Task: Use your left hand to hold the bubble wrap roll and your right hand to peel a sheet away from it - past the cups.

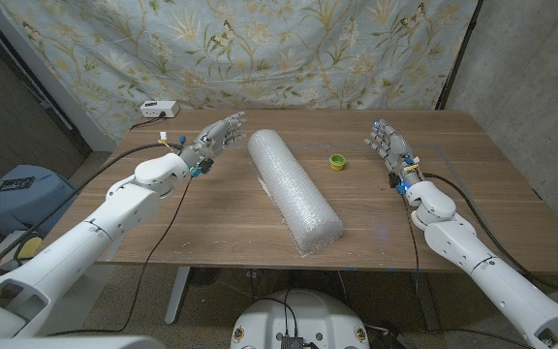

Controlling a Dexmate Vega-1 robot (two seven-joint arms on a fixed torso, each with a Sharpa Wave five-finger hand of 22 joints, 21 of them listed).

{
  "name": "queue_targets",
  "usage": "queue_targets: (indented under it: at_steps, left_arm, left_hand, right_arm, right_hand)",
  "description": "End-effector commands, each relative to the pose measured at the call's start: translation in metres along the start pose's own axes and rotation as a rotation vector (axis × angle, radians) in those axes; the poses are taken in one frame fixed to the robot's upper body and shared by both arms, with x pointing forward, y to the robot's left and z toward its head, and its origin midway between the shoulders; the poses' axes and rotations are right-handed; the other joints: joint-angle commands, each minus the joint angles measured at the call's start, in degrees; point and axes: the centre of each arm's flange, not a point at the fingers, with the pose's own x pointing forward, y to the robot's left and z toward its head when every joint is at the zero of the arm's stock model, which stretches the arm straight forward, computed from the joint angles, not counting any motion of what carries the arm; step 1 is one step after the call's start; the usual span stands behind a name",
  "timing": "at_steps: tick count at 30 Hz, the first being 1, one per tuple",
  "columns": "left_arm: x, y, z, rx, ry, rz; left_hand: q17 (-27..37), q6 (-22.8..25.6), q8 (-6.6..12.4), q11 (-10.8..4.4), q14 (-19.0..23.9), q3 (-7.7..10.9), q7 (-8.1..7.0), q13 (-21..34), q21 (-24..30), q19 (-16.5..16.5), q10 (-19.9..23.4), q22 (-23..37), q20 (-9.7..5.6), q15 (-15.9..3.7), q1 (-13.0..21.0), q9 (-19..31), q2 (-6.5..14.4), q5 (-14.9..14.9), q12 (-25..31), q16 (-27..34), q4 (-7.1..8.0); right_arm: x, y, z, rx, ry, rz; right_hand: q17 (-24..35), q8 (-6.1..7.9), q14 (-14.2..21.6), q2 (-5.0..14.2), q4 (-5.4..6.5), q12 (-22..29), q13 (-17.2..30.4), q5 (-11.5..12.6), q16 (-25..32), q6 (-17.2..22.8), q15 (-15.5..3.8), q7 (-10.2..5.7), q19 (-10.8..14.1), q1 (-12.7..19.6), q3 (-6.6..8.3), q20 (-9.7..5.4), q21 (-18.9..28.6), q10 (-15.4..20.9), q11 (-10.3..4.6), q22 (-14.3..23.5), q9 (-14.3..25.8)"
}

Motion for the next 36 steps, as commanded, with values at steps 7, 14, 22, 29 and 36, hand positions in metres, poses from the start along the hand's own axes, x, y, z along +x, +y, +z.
queue_targets:
  at_steps: [7,14,22,29,36]
  left_arm:
    - [0.021,0.003,0.032,0.118,-0.001,-0.130]
    - [0.029,0.004,0.043,0.156,-0.001,-0.221]
    - [0.035,0.004,0.052,0.184,-0.004,-0.295]
    - [0.039,0.003,0.062,0.229,0.004,-0.360]
    - [0.042,-0.004,0.072,0.272,0.011,-0.425]
  left_hand:
    - [0.2,-1.2,0.07,0.04,-0.8,0.13,0.55,0.3,-0.7,-0.5,-0.8,0.1,-0.16,0.26,1.5,0.3,-0.3,0.8,-0.1,0.0,-0.59]
    - [0.2,-2.2,-0.07,0.07,-1.5,0.18,0.48,0.3,-1.5,-1.4,-1.0,0.1,-0.30,0.29,2.5,0.3,-0.7,1.4,0.0,-0.1,-0.77]
    - [0.2,-4.0,-0.20,0.76,-3.6,-0.26,1.17,0.4,-3.0,-3.3,-2.7,0.1,-0.20,0.53,3.6,0.3,-1.6,2.4,-0.4,-0.3,-0.52]
    - [0.3,-6.2,-0.43,0.75,-5.3,-0.73,1.16,0.5,-3.9,-5.2,-4.6,0.1,-0.07,0.76,4.2,0.3,-1.8,3.2,-0.7,-0.3,-0.17]
    - [0.3,-8.4,-0.48,1.23,-7.6,-1.05,1.73,0.5,-4.5,-7.0,-6.6,0.2,-0.02,1.17,4.8,0.3,-1.9,4.0,-1.0,-0.4,-0.08]
  right_arm:
    - [0.000,-0.004,0.005,0.006,-0.023,-0.024]
    - [0.004,-0.002,0.006,0.007,-0.030,-0.029]
    - [0.007,0.001,0.006,0.008,-0.036,-0.031]
    - [0.006,0.001,0.007,0.010,-0.042,-0.040]
    - [0.002,-0.001,0.007,0.012,-0.044,-0.049]
  right_hand:
    - [0.1,0.11,-0.1,0.02,-0.37,-0.1,0.1,0.0,0.5,0.5,0.18,-0.08,0.0,0.9,0.33,-1.02,0.0,0.0,0.30,0.3,0.2]
    - [0.2,0.10,-0.1,0.03,-0.41,-0.1,0.1,-0.1,0.5,0.5,0.23,-0.12,0.0,0.9,0.35,-1.05,0.0,-0.1,0.26,0.3,0.2]
    - [0.2,0.04,-0.2,0.05,-0.46,-0.2,0.1,-0.1,0.5,0.4,0.38,-0.10,-0.1,0.9,0.36,-0.95,0.0,-0.3,0.35,0.3,0.2]
    - [0.2,0.01,-0.3,0.06,-0.50,-0.3,0.1,-0.1,0.5,0.4,0.54,-0.11,-0.1,0.9,0.37,-0.85,0.0,-0.5,0.57,0.3,0.2]
    - [0.2,-0.07,-0.4,0.04,-0.53,-0.4,0.1,-0.2,0.5,0.2,0.69,-0.05,-0.2,0.9,0.36,-0.72,-0.1,-0.8,0.65,0.3,0.2]
